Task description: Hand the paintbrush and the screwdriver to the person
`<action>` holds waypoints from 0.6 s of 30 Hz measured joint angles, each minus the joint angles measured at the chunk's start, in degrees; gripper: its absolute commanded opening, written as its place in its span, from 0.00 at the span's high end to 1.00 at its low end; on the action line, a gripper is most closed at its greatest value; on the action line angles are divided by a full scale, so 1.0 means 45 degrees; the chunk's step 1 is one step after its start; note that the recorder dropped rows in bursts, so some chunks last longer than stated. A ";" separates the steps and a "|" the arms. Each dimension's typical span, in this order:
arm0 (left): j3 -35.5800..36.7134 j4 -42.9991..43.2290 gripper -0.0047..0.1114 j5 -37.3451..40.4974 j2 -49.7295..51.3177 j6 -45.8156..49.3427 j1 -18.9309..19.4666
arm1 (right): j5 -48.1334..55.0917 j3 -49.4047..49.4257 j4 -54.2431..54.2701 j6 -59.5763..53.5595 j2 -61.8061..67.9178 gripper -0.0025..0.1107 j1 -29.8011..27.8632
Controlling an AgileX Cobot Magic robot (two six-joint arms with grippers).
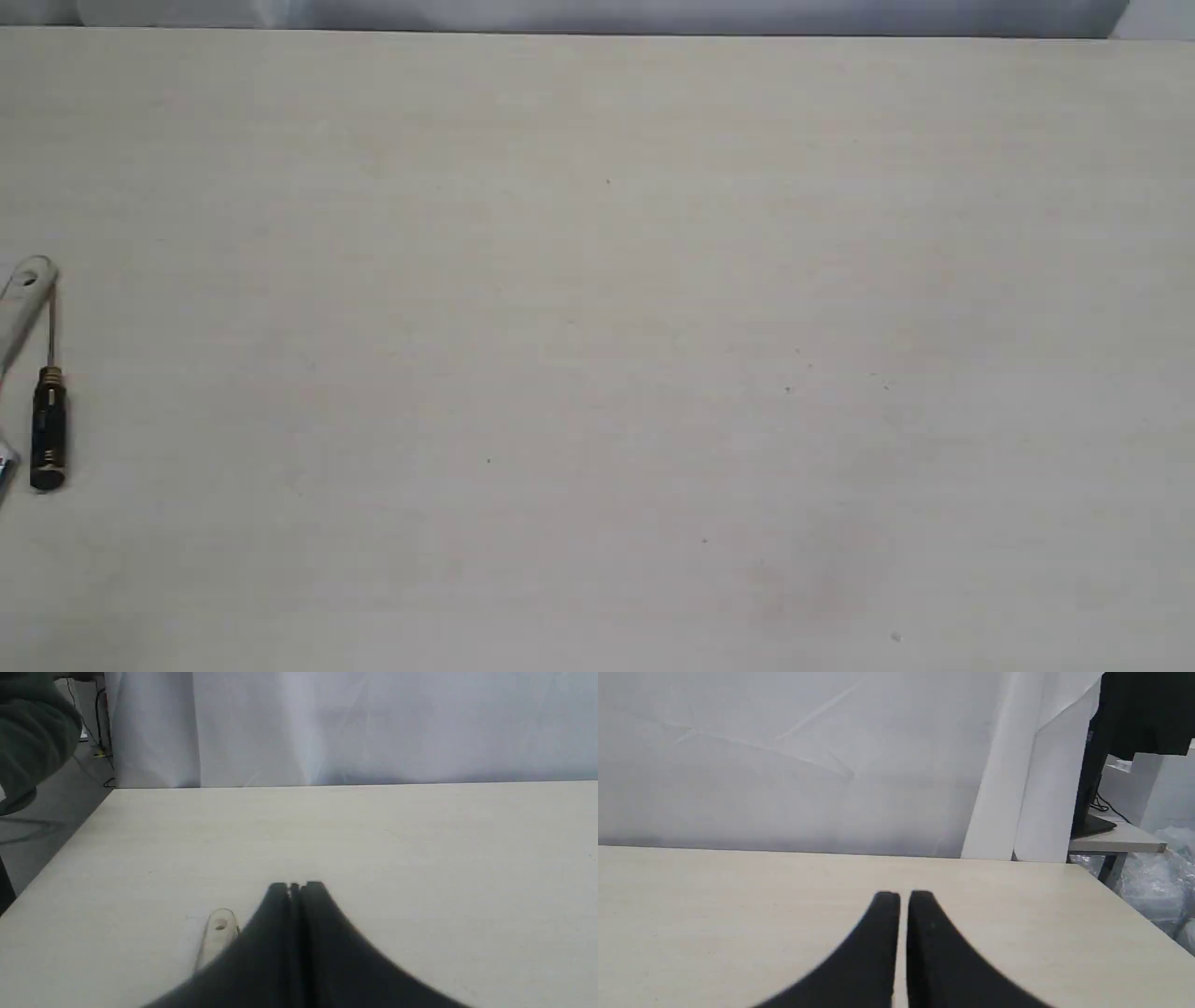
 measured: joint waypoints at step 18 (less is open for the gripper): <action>0.0000 0.0000 0.96 0.0000 0.0000 0.0000 0.0000 | 0.0329 0.0000 0.9397 -0.9627 0.0000 0.94 0.0000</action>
